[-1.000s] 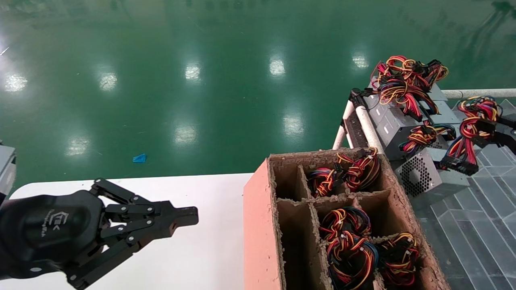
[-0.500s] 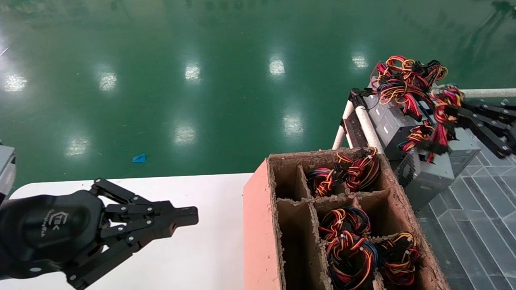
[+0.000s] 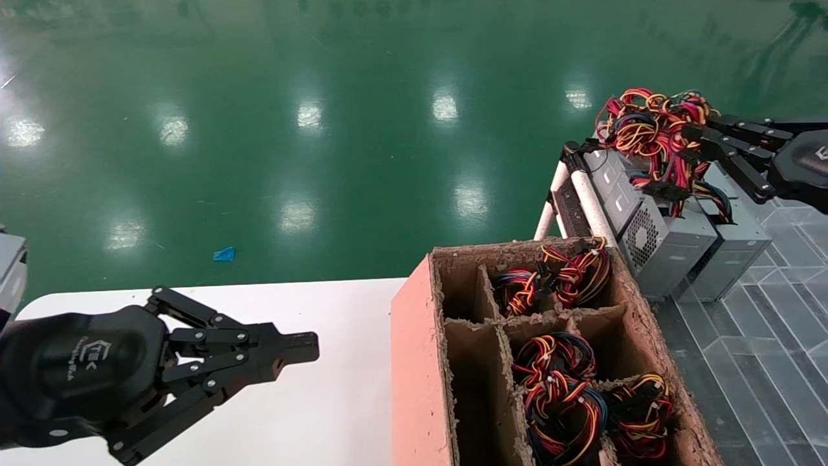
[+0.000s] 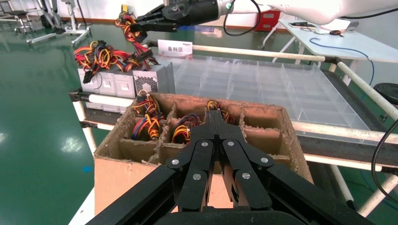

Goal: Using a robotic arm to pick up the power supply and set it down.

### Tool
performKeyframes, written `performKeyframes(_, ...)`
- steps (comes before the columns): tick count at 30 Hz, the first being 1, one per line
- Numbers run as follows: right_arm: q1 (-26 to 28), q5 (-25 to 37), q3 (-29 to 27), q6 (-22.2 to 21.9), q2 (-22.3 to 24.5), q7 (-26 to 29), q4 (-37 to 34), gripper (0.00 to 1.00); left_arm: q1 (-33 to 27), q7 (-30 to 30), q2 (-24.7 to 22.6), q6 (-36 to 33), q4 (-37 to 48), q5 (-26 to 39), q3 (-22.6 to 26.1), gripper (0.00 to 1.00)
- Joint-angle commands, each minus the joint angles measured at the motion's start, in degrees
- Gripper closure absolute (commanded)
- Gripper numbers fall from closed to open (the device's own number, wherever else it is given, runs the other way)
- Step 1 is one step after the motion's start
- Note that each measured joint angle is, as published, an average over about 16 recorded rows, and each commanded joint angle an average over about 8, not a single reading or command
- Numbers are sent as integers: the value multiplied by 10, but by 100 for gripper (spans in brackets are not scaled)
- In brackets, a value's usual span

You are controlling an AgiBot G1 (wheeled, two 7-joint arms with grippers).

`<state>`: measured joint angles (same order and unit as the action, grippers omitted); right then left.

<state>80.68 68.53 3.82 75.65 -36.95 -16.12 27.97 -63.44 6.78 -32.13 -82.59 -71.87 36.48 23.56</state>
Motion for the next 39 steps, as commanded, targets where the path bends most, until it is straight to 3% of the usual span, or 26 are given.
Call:
performKeyframes(1,16,5,5,11,-6,-15,-25,100,0,0,0,0,0,0,0,100)
performKeyframes(6,32,15,14,33,-7,-36,-74,100,0,0,0,0,0,0,0,100)
performKeyframes(7,35,16,15,37,-7,-40,-82,96,0,0,0,0,0,0,0,100)
performKeyframes(14,59,23,21,56,-7,-62,-122,8,0,0,0,0,0,0,0,100)
performKeyframes(15,62,24,22,58,-8,-65,-126,0,0,0,0,0,0,0,0,100)
performKeyframes(39,122,30,30,129,-12,-125,-160,0,0,0,0,0,0,0,0,100)
